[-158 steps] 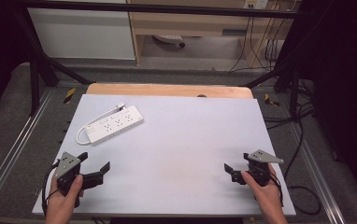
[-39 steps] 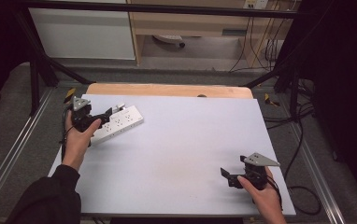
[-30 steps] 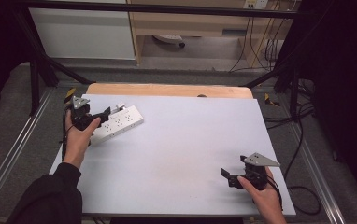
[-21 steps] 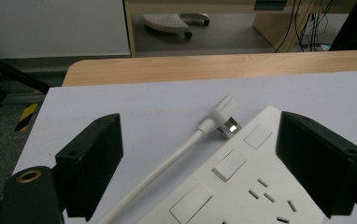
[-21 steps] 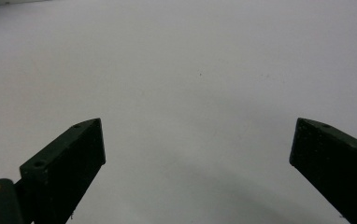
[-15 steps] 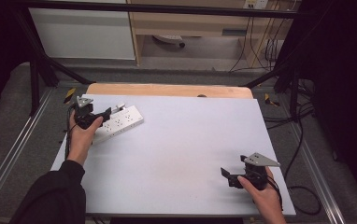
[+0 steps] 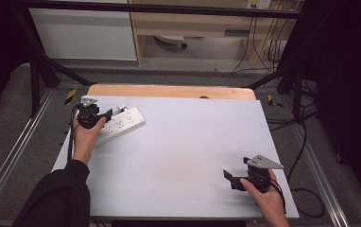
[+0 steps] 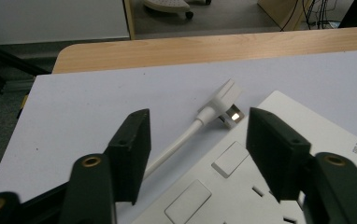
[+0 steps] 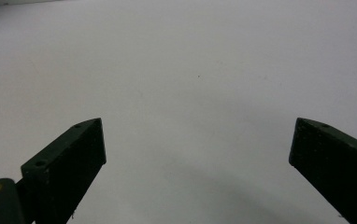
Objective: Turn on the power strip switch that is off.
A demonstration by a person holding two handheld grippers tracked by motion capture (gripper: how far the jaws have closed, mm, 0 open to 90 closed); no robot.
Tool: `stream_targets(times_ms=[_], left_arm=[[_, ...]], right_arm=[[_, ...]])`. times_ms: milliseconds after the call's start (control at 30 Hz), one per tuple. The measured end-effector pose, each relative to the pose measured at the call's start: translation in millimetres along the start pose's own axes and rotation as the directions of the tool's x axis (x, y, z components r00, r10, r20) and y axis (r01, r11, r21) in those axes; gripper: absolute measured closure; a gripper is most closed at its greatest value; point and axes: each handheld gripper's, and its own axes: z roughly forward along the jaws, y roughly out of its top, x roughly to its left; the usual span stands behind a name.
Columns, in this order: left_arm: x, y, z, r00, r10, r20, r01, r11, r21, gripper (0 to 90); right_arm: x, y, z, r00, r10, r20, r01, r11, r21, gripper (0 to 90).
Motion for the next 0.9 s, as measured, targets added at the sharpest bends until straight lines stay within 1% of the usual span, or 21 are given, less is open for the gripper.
stream_targets(times_ms=[67,233,300,333,433,467,533,567,600,633,700,733,800,833,900], left_arm=[[-0.1,0.0,0.7,1.0,-0.003,0.005,0.003,1.0,-0.001,45.7],[-0.3,-1.0,3.0,0.9999,-0.011,0.006,0.011,0.9999,0.009,47.9],[-0.4,-1.2,3.5,0.9999,-0.01,0.006,0.01,0.9999,0.012,51.8],[-0.3,-1.2,3.7,0.9999,-0.01,0.006,0.01,0.9999,0.011,51.8],[1.2,-2.1,4.7,0.9999,-0.014,0.002,0.014,0.9997,0.019,56.7],[1.9,-2.6,5.1,0.9998,-0.021,0.005,0.021,0.9995,0.022,58.7],[3.8,-3.8,6.0,0.9993,-0.034,0.014,0.034,0.9989,0.031,62.8],[4.3,-4.4,6.3,0.9992,-0.037,0.015,0.037,0.9986,0.039,68.6],[4.6,-5.1,6.8,0.9991,-0.038,0.016,0.038,0.9982,0.046,68.6],[4.8,-5.7,7.2,0.999,-0.039,0.022,0.038,0.9979,0.052,71.8],[4.6,-6.5,7.6,0.9987,-0.036,0.035,0.034,0.9977,0.059,73.3],[4.2,-6.7,7.9,0.9985,-0.036,0.042,0.033,0.9976,0.061,75.4],[3.8,-6.9,8.4,0.998,-0.039,0.05,0.036,0.9975,0.062,75.9],[3.0,-7.1,9.3,0.9973,-0.045,0.058,0.041,0.9972,0.062,78.5],[2.3,-7.5,10.2,0.9964,-0.049,0.069,0.045,0.9968,0.066,79.8]], right_arm=[[0.0,0.0,0.0,1.0,0.005,0.0,-0.005,1.0,-0.001,4.3],[0.3,0.1,0.0,1.0,-0.001,0.0,0.001,1.0,0.0,4.4],[0.8,0.5,-0.5,1.0,0.002,-0.002,-0.002,1.0,-0.001,4.4],[0.8,0.5,-0.5,1.0,0.002,-0.002,-0.002,1.0,-0.001,4.4],[0.5,0.4,-0.4,1.0,0.002,0.0,-0.002,1.0,-0.001,4.4],[0.4,0.4,-0.3,1.0,0.004,0.0,-0.004,1.0,-0.001,4.4],[0.4,0.5,-0.4,1.0,0.004,-0.001,-0.004,1.0,-0.001,4.4],[0.6,0.5,-0.5,1.0,0.004,-0.001,-0.004,1.0,-0.001,4.5],[0.6,0.5,-0.5,1.0,0.004,-0.001,-0.004,1.0,-0.001,4.5],[0.8,0.6,-0.6,1.0,0.005,-0.001,-0.005,1.0,-0.001,4.4],[0.7,0.6,-0.6,1.0,0.005,-0.002,-0.005,1.0,0.0,4.5],[0.5,0.6,-0.5,1.0,0.004,-0.001,-0.004,1.0,0.001,4.4],[0.4,0.6,-0.5,1.0,0.004,-0.002,-0.004,1.0,0.001,4.4],[0.4,0.5,-0.3,1.0,0.0,-0.002,0.0,1.0,0.003,4.5],[0.6,0.3,-0.1,1.0,-0.003,-0.001,0.003,1.0,0.006,4.4]])
